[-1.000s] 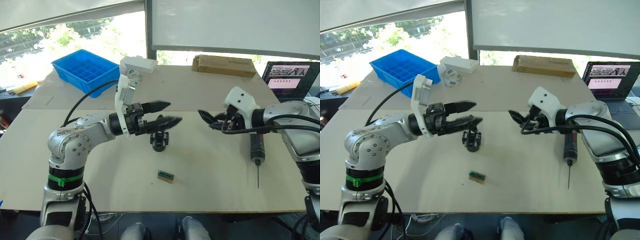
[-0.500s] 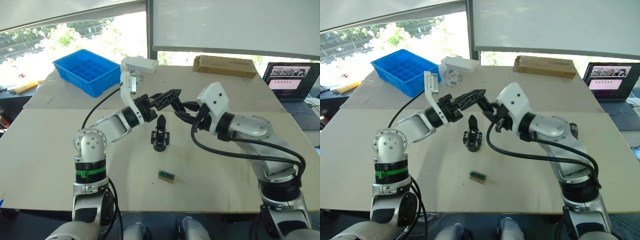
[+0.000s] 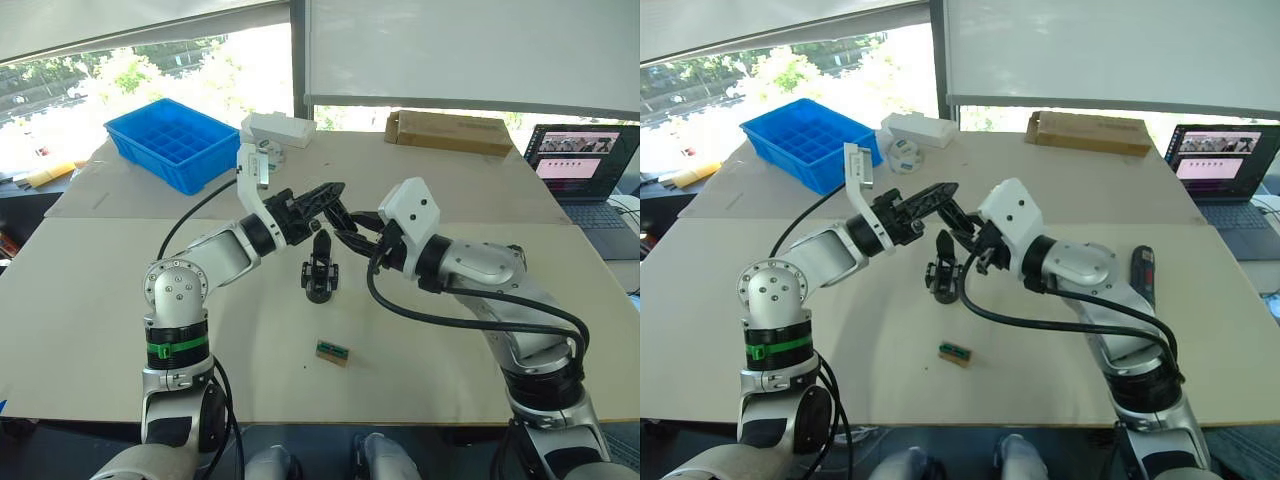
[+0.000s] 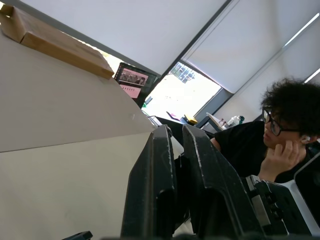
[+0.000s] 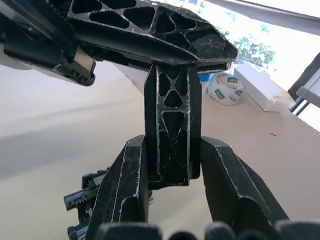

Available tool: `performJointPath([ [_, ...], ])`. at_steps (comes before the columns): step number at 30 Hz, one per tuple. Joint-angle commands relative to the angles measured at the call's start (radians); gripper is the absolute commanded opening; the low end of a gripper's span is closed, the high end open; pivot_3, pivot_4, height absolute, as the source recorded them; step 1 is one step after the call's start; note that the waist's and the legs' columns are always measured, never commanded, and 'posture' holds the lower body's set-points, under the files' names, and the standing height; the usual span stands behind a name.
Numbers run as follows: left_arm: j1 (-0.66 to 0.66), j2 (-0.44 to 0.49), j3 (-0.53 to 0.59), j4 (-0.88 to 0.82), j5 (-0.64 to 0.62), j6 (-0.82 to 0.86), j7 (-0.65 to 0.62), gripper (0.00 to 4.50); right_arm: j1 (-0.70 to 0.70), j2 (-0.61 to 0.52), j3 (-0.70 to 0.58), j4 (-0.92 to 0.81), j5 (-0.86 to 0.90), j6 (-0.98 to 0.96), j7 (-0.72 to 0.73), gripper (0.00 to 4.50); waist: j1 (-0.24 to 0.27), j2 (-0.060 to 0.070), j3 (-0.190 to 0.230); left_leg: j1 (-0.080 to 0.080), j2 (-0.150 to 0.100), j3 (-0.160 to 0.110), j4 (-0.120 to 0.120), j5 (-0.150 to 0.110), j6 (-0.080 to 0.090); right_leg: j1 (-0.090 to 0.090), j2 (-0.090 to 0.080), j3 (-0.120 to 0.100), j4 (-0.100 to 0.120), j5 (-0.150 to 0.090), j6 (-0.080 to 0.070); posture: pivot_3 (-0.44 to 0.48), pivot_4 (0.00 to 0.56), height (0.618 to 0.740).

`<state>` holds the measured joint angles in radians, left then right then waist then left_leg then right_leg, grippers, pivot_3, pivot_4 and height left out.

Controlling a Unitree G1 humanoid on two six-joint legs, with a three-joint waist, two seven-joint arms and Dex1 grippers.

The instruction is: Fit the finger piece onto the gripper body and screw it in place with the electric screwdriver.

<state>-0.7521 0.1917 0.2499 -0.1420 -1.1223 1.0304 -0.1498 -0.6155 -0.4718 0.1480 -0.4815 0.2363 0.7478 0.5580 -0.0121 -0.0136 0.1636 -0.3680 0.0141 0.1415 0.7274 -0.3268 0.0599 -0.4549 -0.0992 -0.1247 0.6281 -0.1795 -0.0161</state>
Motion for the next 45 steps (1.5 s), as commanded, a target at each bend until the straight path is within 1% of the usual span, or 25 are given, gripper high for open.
performJointPath([
  [1, -0.028, 0.018, 0.006, -0.041, -0.031, -0.008, -0.015, 0.0, 0.0, 0.003, -0.02, -0.026, -0.026, -0.056, -0.029, 1.1, 0.0, 0.0, 0.0, 0.0, 0.0, 0.0, 0.0, 0.0, 0.0, 0.0, 0.0, 0.0, 0.0, 0.0, 0.0, 0.0, 0.15, 0.738],
  [3, -0.035, 0.021, 0.004, -0.046, -0.042, -0.005, -0.013, 0.0, 0.002, 0.003, -0.025, -0.03, -0.031, -0.065, -0.031, 1.1, 0.0, 0.0, 0.0, 0.0, 0.0, 0.0, 0.0, 0.0, 0.0, 0.0, 0.0, 0.0, 0.0, 0.0, 0.0, 0.0, 0.15, 0.738],
  [4, -0.039, 0.025, 0.0, -0.045, -0.042, -0.006, -0.019, 0.0, 0.003, 0.007, -0.035, -0.035, -0.024, -0.057, -0.032, 1.6, 0.0, 0.0, 0.0, 0.0, 0.0, 0.0, 0.0, 0.0, 0.0, 0.0, 0.0, 0.0, 0.0, 0.0, 0.0, 0.0, 0.15, 0.738],
  [5, -0.048, 0.044, -0.014, -0.039, -0.028, -0.006, -0.051, 0.0, 0.002, 0.008, -0.052, -0.049, -0.002, -0.037, -0.026, 2.16, 0.0, 0.0, 0.0, 0.0, 0.0, 0.0, 0.0, 0.0, 0.0, 0.0, 0.0, 0.0, 0.0, 0.0, 0.0, 0.0, 0.15, 0.738],
  [6, -0.056, 0.066, -0.037, -0.032, -0.004, -0.012, -0.101, 0.0, -0.001, 0.004, -0.072, -0.063, 0.025, -0.016, -0.015, 2.42, 0.0, 0.0, 0.0, 0.0, 0.0, 0.0, 0.0, 0.0, 0.0, 0.0, 0.0, 0.0, 0.0, 0.0, 0.0, 0.0, 0.15, 0.738],
  [7, -0.061, 0.094, -0.072, -0.028, 0.026, -0.024, -0.169, 0.0, -0.007, 0.005, -0.099, -0.077, 0.068, 0.018, 0.0, 2.82, 0.0, 0.0, 0.0, 0.0, 0.0, 0.0, 0.0, 0.0, 0.0, 0.0, 0.0, 0.0, 0.0, 0.0, 0.0, 0.0, 0.15, 0.738],
  [9, -0.064, 0.155, -0.149, -0.019, 0.083, -0.057, -0.338, 0.0, -0.032, 0.022, -0.181, -0.095, 0.213, 0.121, 0.029, 3.52, -0.001, 0.0, 0.0, 0.0, 0.0, 0.001, 0.0, 0.0, 0.0, 0.0, 0.001, 0.0, 0.0, 0.0, 0.0, 0.0, 0.15, 0.738],
  [10, -0.082, 0.203, -0.191, 0.004, 0.111, -0.073, -0.455, 0.0, -0.054, 0.001, -0.233, -0.091, 0.322, 0.195, 0.078, 3.83, -0.001, 0.0, 0.0, 0.0, 0.0, 0.001, 0.0, 0.0, 0.0, 0.0, 0.001, 0.0, 0.001, 0.0, 0.0, 0.0, 0.15, 0.738],
  [13, -0.137, 0.304, -0.278, 0.068, 0.189, -0.122, -0.701, 0.0, -0.096, -0.09, -0.33, -0.066, 0.543, 0.338, 0.191, 3.83, 0.0, 0.0, 0.0, 0.0, 0.0, 0.001, 0.0, 0.0, 0.0, 0.0, 0.002, -0.001, 0.001, 0.0, -0.001, 0.0, 0.15, 0.738],
  [15, -0.17, 0.371, -0.325, 0.106, 0.224, -0.133, -0.858, 0.0, -0.124, -0.156, -0.369, -0.011, 0.652, 0.433, 0.237, 3.83, -0.002, 0.0, 0.0, 0.0, 0.0, 0.001, -0.001, 0.0, 0.0, 0.0, 0.002, -0.001, -0.001, 0.0, -0.001, 0.0, 0.15, 0.738],
  [16, -0.186, 0.405, -0.346, 0.121, 0.234, -0.132, -0.942, 0.0, -0.154, -0.175, -0.387, 0.044, 0.71, 0.499, 0.245, 3.83, -0.002, 0.0, 0.0, 0.0, 0.0, 0.001, -0.001, 0.0, 0.0, 0.0, 0.002, 0.0, -0.002, 0.0, -0.001, 0.0, 0.15, 0.738],
  [18, -0.212, 0.437, -0.37, 0.146, 0.244, -0.127, -1.044, 0.0, -0.191, -0.204, -0.393, 0.112, 0.794, 0.586, 0.261, 3.83, -0.008, 0.0, 0.0, 0.0, 0.001, 0.002, -0.002, 0.0, 0.0, -0.001, 0.003, 0.001, -0.002, 0.0, -0.001, 0.0, 0.15, 0.738],
  [20, -0.235, 0.439, -0.38, 0.165, 0.253, -0.122, -1.095, 0.0, -0.202, -0.237, -0.37, 0.129, 0.844, 0.622, 0.299, 3.83, -0.005, 0.0, 0.0, 0.0, 0.001, 0.002, -0.002, 0.0, 0.0, -0.001, 0.003, 0.001, -0.002, 0.0, -0.001, 0.0, 0.15, 0.738],
  [23, -0.251, 0.425, -0.386, 0.187, 0.277, -0.125, -1.131, 0.0, -0.202, -0.252, -0.324, 0.12, 0.857, 0.605, 0.326, 3.83, -0.003, 0.0, 0.0, 0.0, 0.001, 0.001, -0.001, 0.0, 0.0, -0.002, 0.002, 0.001, -0.002, 0.0, -0.002, 0.0, 0.15, 0.738],
  [26, -0.253, 0.403, -0.375, 0.205, 0.282, -0.119, -1.139, 0.0, -0.212, -0.205, -0.267, 0.121, 0.833, 0.589, 0.275, 3.83, -0.003, 0.0, 0.0, 0.0, 0.001, 0.002, -0.001, 0.0, 0.0, -0.002, 0.001, 0.002, -0.002, 0.0, -0.001, 0.0, 0.15, 0.738],
  [29, -0.244, 0.395, -0.374, 0.2, 0.296, -0.12, -1.149, 0.0, -0.229, -0.169, -0.239, 0.138, 0.812, 0.574, 0.236, 3.83, -0.002, 0.0, 0.0, 0.0, 0.001, 0.001, -0.001, 0.0, 0.0, -0.002, 0.001, 0.001, -0.001, 0.0, -0.001, 0.0, 0.15, 0.738],
  [31, -0.24, 0.392, -0.371, 0.194, 0.3, -0.114, -1.153, 0.0, -0.241, -0.15, -0.23, 0.149, 0.803, 0.569, 0.214, 3.31, -0.002, 0.0, 0.0, -0.001, 0.001, 0.001, -0.001, 0.0, 0.0, -0.002, 0.001, 0.001, 0.0, 0.0, -0.001, 0.0, 0.15, 0.738],
  [35, -0.239, 0.393, -0.369, 0.195, 0.309, -0.118, -1.161, 0.0, -0.264, -0.133, -0.214, 0.153, 0.791, 0.554, 0.199, 1.96, -0.001, 0.0, 0.0, -0.001, 0.001, 0.001, -0.001, 0.0, 0.0, -0.002, 0.001, 0.001, 0.0, 0.0, -0.001, 0.0, 0.15, 0.738],
  [45, -0.245, 0.374, -0.349, 0.221, 0.332, -0.118, -1.158, 0.0, -0.28, -0.114, -0.187, 0.152, 0.775, 0.535, 0.181, 1.96, -0.001, 0.0, 0.0, -0.001, 0.001, 0.001, -0.001, 0.0, 0.0, -0.002, 0.001, 0.001, 0.0, 0.0, -0.001, 0.0, 0.15, 0.738],
])
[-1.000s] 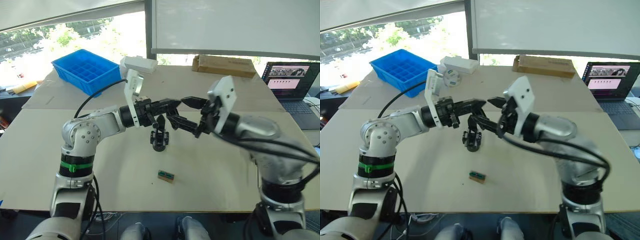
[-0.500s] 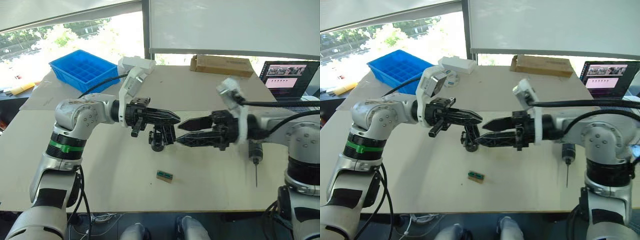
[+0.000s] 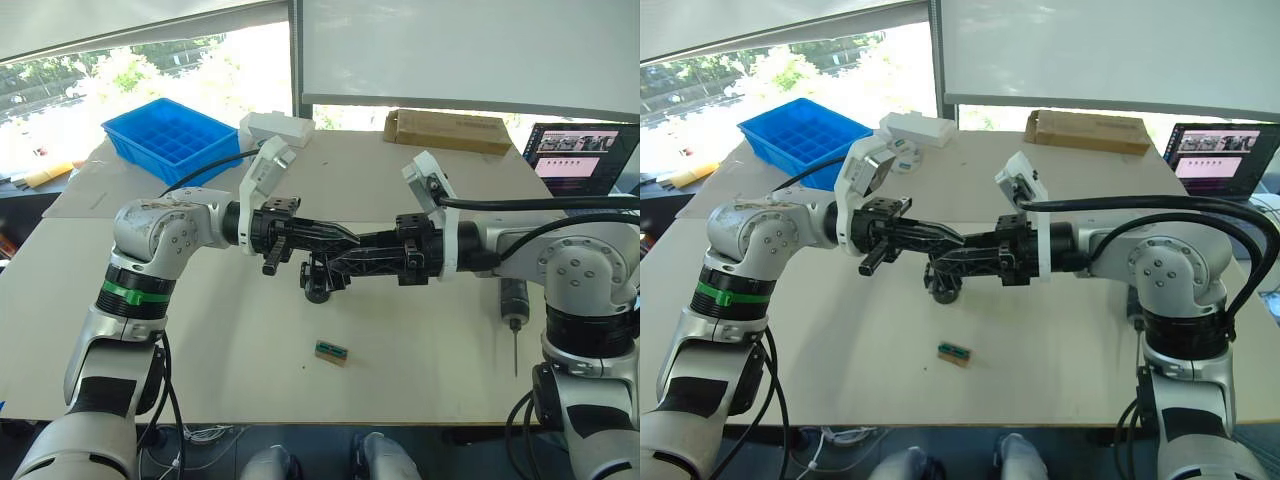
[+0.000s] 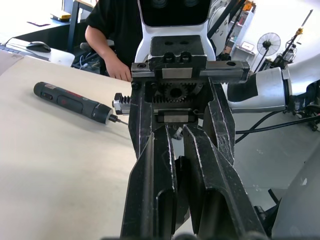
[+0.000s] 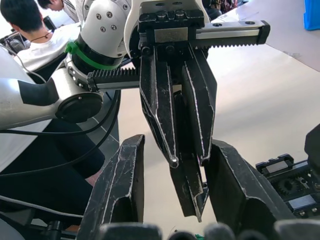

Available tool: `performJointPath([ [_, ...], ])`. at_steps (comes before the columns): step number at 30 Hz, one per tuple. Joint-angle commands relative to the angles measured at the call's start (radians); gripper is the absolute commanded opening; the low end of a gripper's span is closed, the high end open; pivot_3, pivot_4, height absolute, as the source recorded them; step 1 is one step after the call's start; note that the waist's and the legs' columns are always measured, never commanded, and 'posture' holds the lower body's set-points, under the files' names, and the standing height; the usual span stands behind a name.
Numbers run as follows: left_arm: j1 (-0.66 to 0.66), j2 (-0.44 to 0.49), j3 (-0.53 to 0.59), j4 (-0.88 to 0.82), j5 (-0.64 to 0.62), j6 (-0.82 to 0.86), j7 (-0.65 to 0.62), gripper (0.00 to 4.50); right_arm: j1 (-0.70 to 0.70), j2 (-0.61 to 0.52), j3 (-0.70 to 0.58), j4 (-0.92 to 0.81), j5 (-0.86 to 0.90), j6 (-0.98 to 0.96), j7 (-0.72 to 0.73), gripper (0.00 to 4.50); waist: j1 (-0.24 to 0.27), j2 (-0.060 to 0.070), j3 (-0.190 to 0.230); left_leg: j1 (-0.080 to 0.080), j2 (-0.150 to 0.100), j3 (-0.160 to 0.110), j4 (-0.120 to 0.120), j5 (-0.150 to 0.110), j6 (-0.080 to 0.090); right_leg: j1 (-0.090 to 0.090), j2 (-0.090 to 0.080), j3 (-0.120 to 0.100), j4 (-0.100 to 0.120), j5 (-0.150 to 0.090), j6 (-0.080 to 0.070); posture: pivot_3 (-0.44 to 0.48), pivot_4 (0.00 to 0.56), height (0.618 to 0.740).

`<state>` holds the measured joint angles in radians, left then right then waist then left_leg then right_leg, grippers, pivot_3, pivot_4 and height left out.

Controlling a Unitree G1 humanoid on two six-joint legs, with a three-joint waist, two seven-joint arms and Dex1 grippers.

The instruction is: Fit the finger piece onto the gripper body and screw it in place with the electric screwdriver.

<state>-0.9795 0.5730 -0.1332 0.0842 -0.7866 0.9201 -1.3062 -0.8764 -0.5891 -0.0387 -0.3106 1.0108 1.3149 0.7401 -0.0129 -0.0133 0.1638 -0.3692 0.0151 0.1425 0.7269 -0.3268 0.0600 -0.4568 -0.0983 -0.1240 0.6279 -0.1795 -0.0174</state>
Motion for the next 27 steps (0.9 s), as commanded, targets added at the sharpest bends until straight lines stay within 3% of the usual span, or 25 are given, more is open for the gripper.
performJointPath([
  [1, -0.018, -0.01, 0.036, -0.005, -0.004, -0.007, 0.0, 0.0, -0.019, 0.004, 0.002, -0.021, -0.002, -0.034, 0.0, 1.96, 0.0, 0.0, 0.0, 0.0, 0.0, 0.0, 0.0, 0.0, 0.0, 0.0, 0.0, 0.0, 0.0, 0.0, 0.0, 0.0, 0.15, 0.738],
  [9, -0.018, -0.023, 0.051, 0.002, -0.01, 0.004, 0.003, 0.0, -0.015, 0.0, 0.016, -0.024, -0.02, -0.056, 0.007, 1.96, 0.0, 0.0, 0.0, 0.0, 0.0, 0.0, 0.0, 0.0, 0.0, 0.0, 0.0, 0.0, 0.0, 0.0, 0.0, 0.0, 0.15, 0.738],
  [10, -0.018, -0.024, 0.051, 0.002, -0.009, 0.005, 0.003, 0.0, -0.016, 0.0, 0.016, -0.023, -0.02, -0.058, 0.008, 1.42, 0.0, 0.0, 0.0, 0.0, 0.0, 0.0, 0.0, 0.0, 0.0, 0.0, 0.0, 0.0, 0.0, 0.0, 0.0, 0.0, 0.15, 0.738],
  [13, -0.011, -0.022, 0.051, -0.008, -0.009, 0.01, -0.001, 0.0, -0.026, 0.008, 0.004, -0.012, -0.013, -0.056, -0.001, 0.47, 0.0, 0.0, 0.0, 0.0, 0.0, 0.0, 0.0, 0.0, 0.0, 0.0, 0.0, 0.0, 0.0, 0.0, 0.0, 0.0, 0.15, 0.738],
  [20, -0.01, -0.02, 0.047, -0.004, 0.003, 0.023, 0.002, 0.0, -0.012, -0.001, 0.017, -0.027, -0.033, -0.077, 0.008, 0.33, 0.0, 0.0, 0.0, 0.0, 0.0, 0.0, 0.0, 0.0, 0.0, 0.0, 0.0, 0.0, 0.0, 0.0, 0.0, 0.0, 0.15, 0.738],
  [23, 0.004, 0.022, 0.038, -0.018, 0.009, 0.003, -0.065, 1.14, 0.002, -0.013, 0.029, -0.045, -0.061, -0.111, 0.022, 0.33, -0.001, 0.0, 0.0, 0.0, 0.0, 0.0, 0.0, 0.0, 0.0, 0.0, 0.0, 0.0, 0.0, 0.0, 0.0, 0.0, 0.15, 0.738],
  [27, 0.082, 0.134, -0.03, -0.046, 0.134, -0.167, -0.193, 3.04, 0.061, -0.065, 0.065, -0.103, -0.138, -0.232, 0.098, 0.33, -0.005, 0.0, 0.0, 0.0, 0.0, 0.001, -0.001, 0.0, 0.0, 0.0, 0.0, 0.0, 0.0, 0.0, 0.0, 0.0, 0.15, 0.738],
])
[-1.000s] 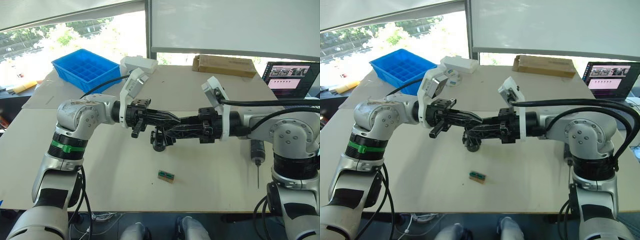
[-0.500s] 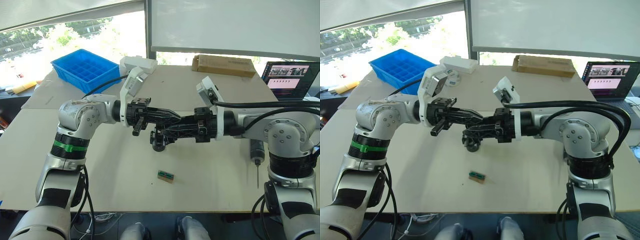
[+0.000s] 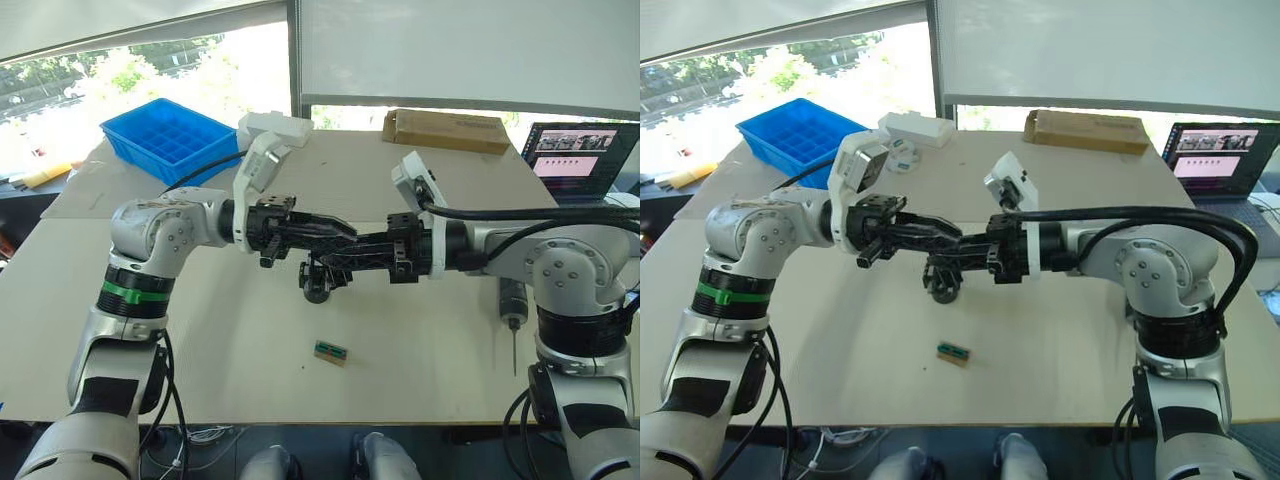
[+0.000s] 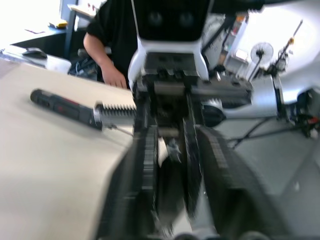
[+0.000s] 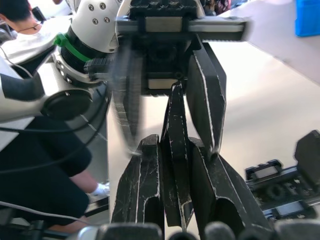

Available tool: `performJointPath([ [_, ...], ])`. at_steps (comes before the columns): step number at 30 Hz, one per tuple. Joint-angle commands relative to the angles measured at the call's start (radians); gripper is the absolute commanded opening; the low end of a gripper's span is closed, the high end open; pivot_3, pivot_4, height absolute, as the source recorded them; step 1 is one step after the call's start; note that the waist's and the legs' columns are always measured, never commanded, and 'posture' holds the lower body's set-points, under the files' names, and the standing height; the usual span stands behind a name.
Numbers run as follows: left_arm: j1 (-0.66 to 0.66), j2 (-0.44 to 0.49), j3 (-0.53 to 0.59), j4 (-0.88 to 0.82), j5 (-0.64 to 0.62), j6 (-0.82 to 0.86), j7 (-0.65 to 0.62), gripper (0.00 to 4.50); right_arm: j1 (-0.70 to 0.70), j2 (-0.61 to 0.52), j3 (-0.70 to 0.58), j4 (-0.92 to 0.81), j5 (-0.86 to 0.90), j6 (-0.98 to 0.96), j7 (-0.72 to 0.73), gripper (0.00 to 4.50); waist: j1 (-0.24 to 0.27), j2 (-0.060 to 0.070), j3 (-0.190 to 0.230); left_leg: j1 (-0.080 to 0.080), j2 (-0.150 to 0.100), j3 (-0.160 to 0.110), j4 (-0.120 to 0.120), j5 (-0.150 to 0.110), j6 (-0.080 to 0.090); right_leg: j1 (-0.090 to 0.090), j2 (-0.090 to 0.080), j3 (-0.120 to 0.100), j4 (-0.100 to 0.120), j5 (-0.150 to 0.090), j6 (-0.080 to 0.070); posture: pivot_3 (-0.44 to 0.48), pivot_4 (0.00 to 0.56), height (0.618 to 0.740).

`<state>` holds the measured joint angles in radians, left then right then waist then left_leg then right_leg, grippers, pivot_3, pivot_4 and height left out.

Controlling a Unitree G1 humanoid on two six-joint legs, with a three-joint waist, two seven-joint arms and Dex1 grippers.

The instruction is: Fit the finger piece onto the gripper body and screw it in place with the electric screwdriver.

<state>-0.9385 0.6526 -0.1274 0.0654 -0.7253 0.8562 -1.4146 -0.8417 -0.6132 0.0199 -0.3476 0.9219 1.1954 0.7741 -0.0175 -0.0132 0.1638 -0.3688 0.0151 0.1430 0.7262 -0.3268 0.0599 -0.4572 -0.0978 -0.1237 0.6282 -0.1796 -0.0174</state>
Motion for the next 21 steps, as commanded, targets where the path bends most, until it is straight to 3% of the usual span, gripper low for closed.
performJointPath([
  [1, 0.069, 0.081, -0.048, -0.016, 0.096, -0.13, -0.111, 3.48, 0.063, -0.074, 0.031, -0.095, -0.095, -0.18, 0.108, 0.33, 0.001, 0.0, 0.0, 0.0, 0.0, 0.0, 0.0, 0.0, 0.0, 0.0, 0.0, 0.0, 0.0, 0.0, 0.0, 0.0, 0.15, 0.738],
  [3, 0.125, 0.115, -0.067, -0.018, 0.141, -0.204, -0.151, 4.38, 0.128, -0.108, 0.05, -0.132, -0.142, -0.269, 0.165, 0.33, 0.002, 0.0, 0.0, 0.0, 0.0, 0.0, 0.0, 0.0, 0.0, 0.0, 0.0, 0.0, -0.002, 0.0, 0.0, 0.0, 0.15, 0.738],
  [4, 0.172, 0.14, -0.09, -0.041, 0.173, -0.28, -0.174, 4.5, 0.171, -0.116, 0.043, -0.152, -0.142, -0.298, 0.185, 0.33, 0.003, 0.0, 0.0, 0.0, 0.0, 0.0, 0.0, 0.0, 0.0, 0.0, 0.0, 0.0, -0.002, 0.0, 0.0, 0.0, 0.15, 0.738],
  [6, 0.245, 0.159, -0.123, -0.078, 0.23, -0.395, -0.197, 4.5, 0.247, -0.129, 0.032, -0.192, -0.147, -0.358, 0.227, 0.33, 0.005, 0.0, 0.0, 0.0, 0.0, 0.0, 0.0, 0.0, 0.0, 0.0, 0.0, 0.0, -0.003, 0.0, 0.0, 0.0, 0.15, 0.738],
  [10, 0.316, 0.11, -0.129, -0.085, 0.286, -0.491, -0.158, 4.5, 0.33, -0.121, 0.025, -0.235, -0.158, -0.402, 0.219, 0.33, 0.015, 0.0, 0.0, -0.001, 0.0, 0.0, 0.002, 0.0, 0.0, 0.0, -0.002, 0.0, -0.002, 0.0, 0.0, 0.0, 0.15, 0.738],
  [15, 0.284, 0.053, -0.08, -0.014, 0.303, -0.501, -0.08, 4.5, 0.33, -0.083, 0.042, -0.199, -0.209, -0.468, 0.186, 0.33, 0.017, 0.0, 0.0, -0.001, 0.0, 0.0, 0.003, 0.0, 0.0, 0.0, -0.002, 0.0, -0.002, 0.0, 0.0, 0.0, 0.15, 0.738],
  [21, 0.252, 0.077, -0.036, 0.121, 0.34, -0.54, -0.071, 4.5, 0.285, -0.046, 0.089, -0.09, -0.302, -0.573, 0.221, 0.33, 0.008, -0.001, 0.0, -0.001, 0.001, 0.0, 0.003, 0.0, 0.001, 0.0, 0.0, 0.0, -0.001, 0.0, 0.0, 0.0, 0.15, 0.738],
])
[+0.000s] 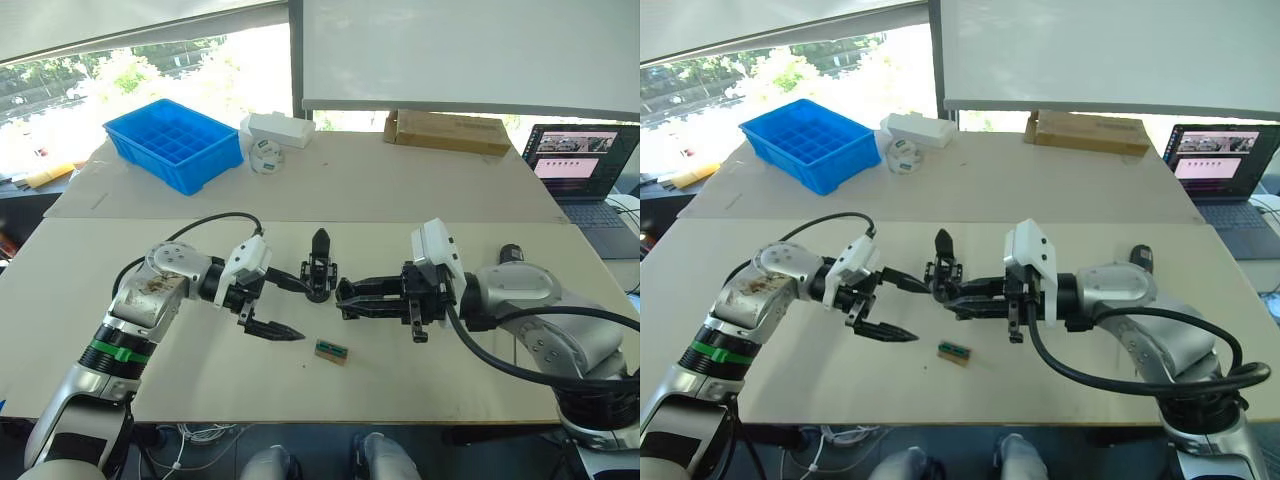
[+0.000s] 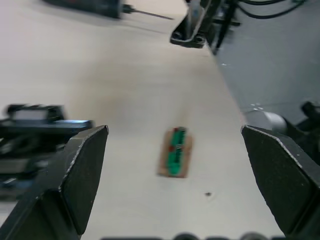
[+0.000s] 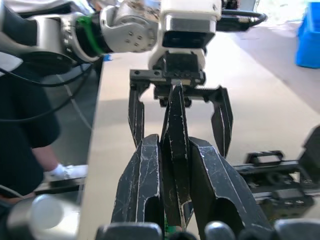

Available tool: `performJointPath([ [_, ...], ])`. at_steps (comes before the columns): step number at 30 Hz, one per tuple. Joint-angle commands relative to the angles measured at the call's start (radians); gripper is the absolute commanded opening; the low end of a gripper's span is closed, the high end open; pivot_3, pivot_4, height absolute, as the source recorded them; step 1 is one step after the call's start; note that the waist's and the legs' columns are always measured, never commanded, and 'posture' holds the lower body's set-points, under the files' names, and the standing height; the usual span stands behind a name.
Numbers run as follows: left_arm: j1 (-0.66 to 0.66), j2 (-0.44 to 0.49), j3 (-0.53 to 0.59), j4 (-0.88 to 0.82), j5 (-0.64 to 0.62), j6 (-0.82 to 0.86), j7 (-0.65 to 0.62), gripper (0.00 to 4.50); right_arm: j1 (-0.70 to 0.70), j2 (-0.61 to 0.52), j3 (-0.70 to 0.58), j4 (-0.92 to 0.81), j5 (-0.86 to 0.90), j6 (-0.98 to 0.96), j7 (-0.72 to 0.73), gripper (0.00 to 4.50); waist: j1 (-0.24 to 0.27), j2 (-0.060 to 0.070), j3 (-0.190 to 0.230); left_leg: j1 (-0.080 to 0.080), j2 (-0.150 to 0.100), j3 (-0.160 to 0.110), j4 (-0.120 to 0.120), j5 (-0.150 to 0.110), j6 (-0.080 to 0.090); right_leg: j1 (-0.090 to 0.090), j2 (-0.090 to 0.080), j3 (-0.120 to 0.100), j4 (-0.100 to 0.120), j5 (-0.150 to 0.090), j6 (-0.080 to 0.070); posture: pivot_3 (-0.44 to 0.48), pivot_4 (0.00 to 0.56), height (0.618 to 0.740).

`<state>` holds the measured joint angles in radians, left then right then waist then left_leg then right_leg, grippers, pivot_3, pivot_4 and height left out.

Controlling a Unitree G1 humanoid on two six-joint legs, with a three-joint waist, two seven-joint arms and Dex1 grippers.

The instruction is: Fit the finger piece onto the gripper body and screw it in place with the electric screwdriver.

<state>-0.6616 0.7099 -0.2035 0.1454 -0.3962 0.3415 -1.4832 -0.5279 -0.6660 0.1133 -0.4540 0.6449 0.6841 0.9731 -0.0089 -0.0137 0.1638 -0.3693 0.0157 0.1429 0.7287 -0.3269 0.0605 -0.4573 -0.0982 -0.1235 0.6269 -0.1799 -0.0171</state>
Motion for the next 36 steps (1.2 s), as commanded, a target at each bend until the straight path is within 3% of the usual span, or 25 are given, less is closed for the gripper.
performJointPath([
  [1, -0.043, 0.015, 0.043, 0.096, 0.029, -0.051, 0.001, 4.5, -0.042, 0.014, 0.002, 0.039, -0.036, -0.075, 0.03, 0.33, -0.001, 0.0, 0.0, 0.0, 0.0, 0.0, 0.0, 0.0, 0.0, 0.0, 0.0, 0.0, 0.0, 0.0, 0.0, 0.0, 0.15, 0.738],
  [15, -0.22, -0.243, -0.003, 0.647, 0.257, -0.423, 0.124, 4.5, -0.17, 0.115, 0.048, 0.235, -0.122, -0.164, 0.089, 0.33, 0.004, 0.0, 0.0, -0.003, -0.001, 0.0, 0.0, -0.001, 0.002, 0.0, 0.001, -0.002, 0.001, 0.001, 0.001, 0.0, 0.15, 0.738],
  [25, -0.268, -0.338, 0.016, 0.825, 0.313, -0.557, 0.173, 4.5, -0.183, 0.137, 0.04, 0.265, -0.142, -0.181, 0.09, 0.33, -0.004, 0.0, 0.0, -0.002, -0.001, 0.0, 0.0, -0.001, 0.002, 0.0, 0.0, -0.002, 0.001, 0.001, 0.001, 0.0, 0.15, 0.738],
  [28, -0.286, -0.354, 0.025, 0.869, 0.325, -0.582, 0.18, 3.69, -0.193, 0.151, 0.037, 0.285, -0.154, -0.191, 0.087, 0.33, -0.004, 0.0, 0.0, -0.002, -0.001, 0.0, 0.0, -0.001, 0.002, 0.0, 0.0, -0.002, 0.001, 0.001, 0.001, 0.0, 0.15, 0.738],
  [31, -0.296, -0.365, 0.027, 0.903, 0.332, -0.595, 0.17, 2.27, -0.206, 0.164, 0.042, 0.317, -0.173, -0.219, 0.095, 0.33, -0.004, 0.0, 0.0, -0.002, -0.001, 0.0, 0.0, -0.001, 0.002, 0.0, 0.0, -0.002, 0.001, 0.001, 0.001, 0.0, 0.15, 0.738],
  [36, -0.304, -0.387, 0.034, 0.929, 0.336, -0.605, 0.158, 2.27, -0.217, 0.205, 0.056, 0.383, -0.189, -0.276, 0.128, 0.33, -0.002, 0.0, 0.0, -0.003, -0.001, 0.0, 0.0, -0.001, 0.002, 0.0, 0.0, -0.002, 0.002, 0.001, 0.001, 0.0, 0.15, 0.738],
])
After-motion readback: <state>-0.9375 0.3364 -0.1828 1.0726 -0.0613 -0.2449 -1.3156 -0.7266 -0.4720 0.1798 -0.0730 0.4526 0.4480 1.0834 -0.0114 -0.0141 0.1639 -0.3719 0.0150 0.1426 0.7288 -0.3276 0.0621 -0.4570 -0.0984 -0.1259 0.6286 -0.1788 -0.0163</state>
